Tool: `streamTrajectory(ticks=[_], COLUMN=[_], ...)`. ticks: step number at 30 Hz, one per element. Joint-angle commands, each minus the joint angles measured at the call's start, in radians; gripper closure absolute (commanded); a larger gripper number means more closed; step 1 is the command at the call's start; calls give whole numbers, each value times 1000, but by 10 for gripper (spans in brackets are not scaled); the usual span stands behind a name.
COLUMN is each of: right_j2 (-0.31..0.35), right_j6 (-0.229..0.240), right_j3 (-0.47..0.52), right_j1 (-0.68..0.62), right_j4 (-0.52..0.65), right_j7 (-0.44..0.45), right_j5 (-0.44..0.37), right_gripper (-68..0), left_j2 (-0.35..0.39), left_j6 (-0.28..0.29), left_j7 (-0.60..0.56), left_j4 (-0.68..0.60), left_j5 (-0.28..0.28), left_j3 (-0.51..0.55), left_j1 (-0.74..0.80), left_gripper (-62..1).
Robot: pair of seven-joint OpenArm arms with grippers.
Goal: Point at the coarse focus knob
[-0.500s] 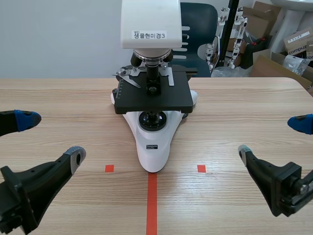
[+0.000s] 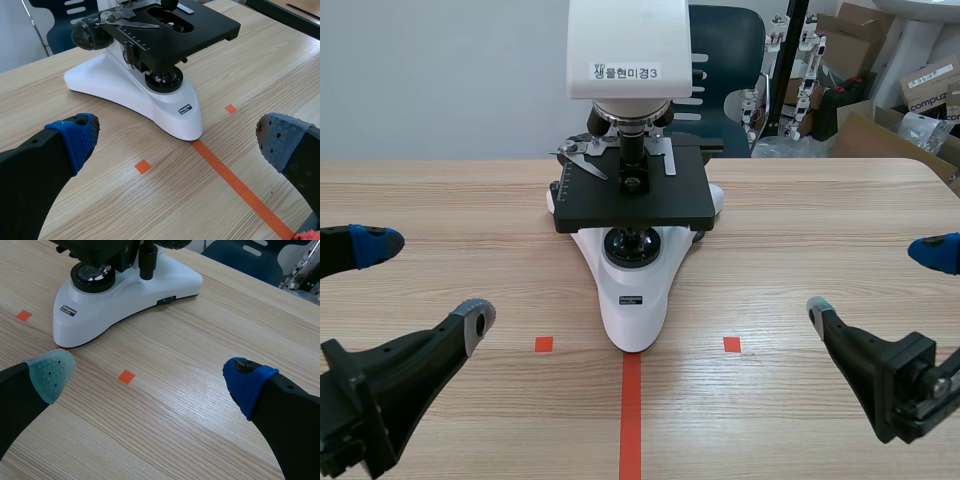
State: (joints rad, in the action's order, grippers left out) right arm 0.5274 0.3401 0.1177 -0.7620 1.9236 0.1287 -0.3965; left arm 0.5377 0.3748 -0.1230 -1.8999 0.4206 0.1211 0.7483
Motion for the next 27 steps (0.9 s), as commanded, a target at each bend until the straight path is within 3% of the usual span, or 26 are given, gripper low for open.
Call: streamTrajectory(ticks=[1,4,5,9,15,19,27], right_j2=[32,75,92,166,253,325,438], right_j6=[-3,-23,-45,-143,-141,-82,97], right_j3=[6,7,7,15,98,111,111], right_j1=[14,14,14,14,95,197,475], right_j4=[3,3,3,-8,-105,-212,-421], right_j7=[8,11,11,24,42,42,42], right_j5=[-8,-10,-13,-13,-60,-68,-68], right_gripper=[-679,-679,-651,-456,-205,-46,-32], left_j2=[-3,-3,-3,-3,-3,-3,-3], left_j6=[2,2,2,2,2,2,2], left_j7=[-13,-13,-13,-13,-11,-11,-11], left_j4=[-24,-24,-24,-24,-24,-24,-24], left_j5=[9,9,9,9,9,9,9], left_j3=[3,3,3,3,3,3,3], left_j1=[-1,-1,-1,-1,-1,-1,-1], left_gripper=[-623,-623,-623,-623,-623,-623,-623])
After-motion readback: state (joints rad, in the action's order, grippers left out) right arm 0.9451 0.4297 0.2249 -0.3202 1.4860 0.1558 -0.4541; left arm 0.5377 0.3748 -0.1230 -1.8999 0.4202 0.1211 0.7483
